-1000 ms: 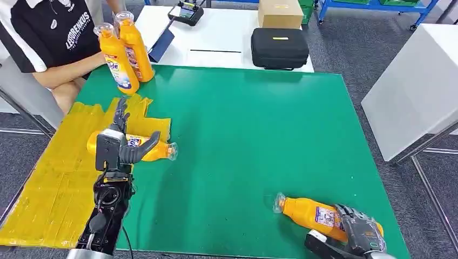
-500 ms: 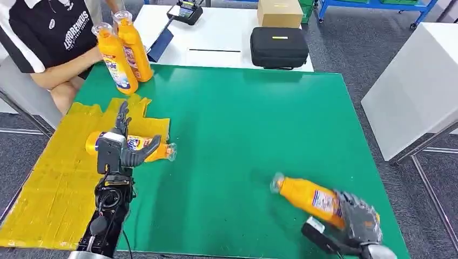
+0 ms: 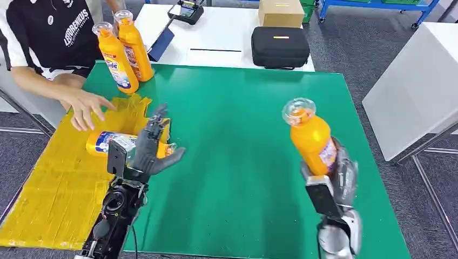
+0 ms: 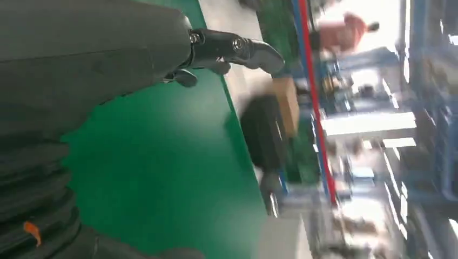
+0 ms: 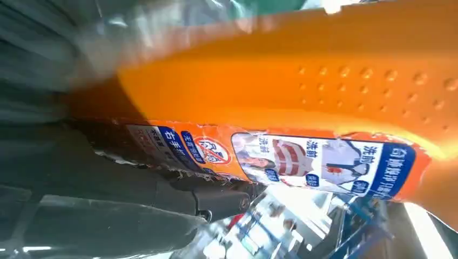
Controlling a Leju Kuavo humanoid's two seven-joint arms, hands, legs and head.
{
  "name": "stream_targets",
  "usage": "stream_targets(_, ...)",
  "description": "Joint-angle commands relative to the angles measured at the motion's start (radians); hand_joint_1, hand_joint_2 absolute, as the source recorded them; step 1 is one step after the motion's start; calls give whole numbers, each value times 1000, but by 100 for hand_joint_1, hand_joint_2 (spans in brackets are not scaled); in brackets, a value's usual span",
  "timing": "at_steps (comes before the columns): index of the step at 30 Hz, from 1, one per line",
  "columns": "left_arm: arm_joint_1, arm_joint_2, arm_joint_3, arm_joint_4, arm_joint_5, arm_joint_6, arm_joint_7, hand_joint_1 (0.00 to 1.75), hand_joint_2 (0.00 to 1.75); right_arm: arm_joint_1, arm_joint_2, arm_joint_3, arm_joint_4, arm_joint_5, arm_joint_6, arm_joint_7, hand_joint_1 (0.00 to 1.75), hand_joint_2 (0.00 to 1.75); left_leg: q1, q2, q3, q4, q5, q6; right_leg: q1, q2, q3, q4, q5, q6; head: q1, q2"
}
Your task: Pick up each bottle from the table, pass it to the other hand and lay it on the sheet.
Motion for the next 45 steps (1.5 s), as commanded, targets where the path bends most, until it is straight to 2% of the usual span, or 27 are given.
stream_targets(1,-32,26,-120,-10,23,-11,15,0,175,-126,48,119,189,-28,-21,-8,175,175,1,2,4,-1,-1,-2,1,1,3,-1,-1,-2,0,0)
stream_targets(6,-64,5,-174,18,46,-33,32,0,175,-199,84,232,303,-28,-3,-18,175,175,1,3,3,0,-1,-2,1,2,2,-1,0,-1,0,0)
stream_targets(17,-139,-18,-200,137,114,-60,32,0,175,-315,138,452,579,-27,-8,-46,175,175,1,4,6,-1,-2,-3,1,3,5,0,-1,-3,0,0)
stream_targets(19,-144,-19,-202,145,119,-61,30,0,175,-323,149,469,597,-23,-16,-44,175,175,1,2,2,-1,-1,-2,1,1,2,-1,0,-1,0,0)
stream_targets(20,-148,-19,-204,152,126,-62,26,0,175,-337,156,491,627,-24,-15,-49,175,175,1,4,6,-1,-2,-3,1,3,5,0,-1,-3,0,0)
stream_targets(29,-145,-18,-206,150,127,-54,25,0,175,-348,163,529,648,-19,-3,-59,175,175,1,0,2,0,-1,-2,1,0,2,0,-1,-2,0,0)
stream_targets(33,-141,-23,-196,154,144,-52,27,0,175,-360,191,611,674,12,-8,-61,175,175,1,1,7,0,-3,-3,1,-1,6,1,-3,-3,0,0)
stream_targets(39,-140,-26,-193,156,146,-52,28,0,175,-373,196,628,691,1,-13,-56,175,175,1,0,1,0,-1,-2,1,0,0,0,-1,-2,0,0)
stream_targets(43,-136,-29,-187,154,151,-54,30,0,175,-375,193,642,696,-16,-18,-57,175,175,1,1,6,0,-3,-3,1,-1,6,1,-3,-3,0,0)
stream_targets(44,-136,-30,-178,156,156,-47,28,7,175,-372,194,647,695,-21,-23,-54,175,175,1,1,4,0,-2,-2,1,-1,3,0,-2,-2,0,0)
stream_targets(45,-134,-34,-165,156,164,-37,25,152,175,-370,191,653,693,-29,-27,-50,175,175,2,1,5,0,-3,-3,2,0,5,0,-3,-3,0,0)
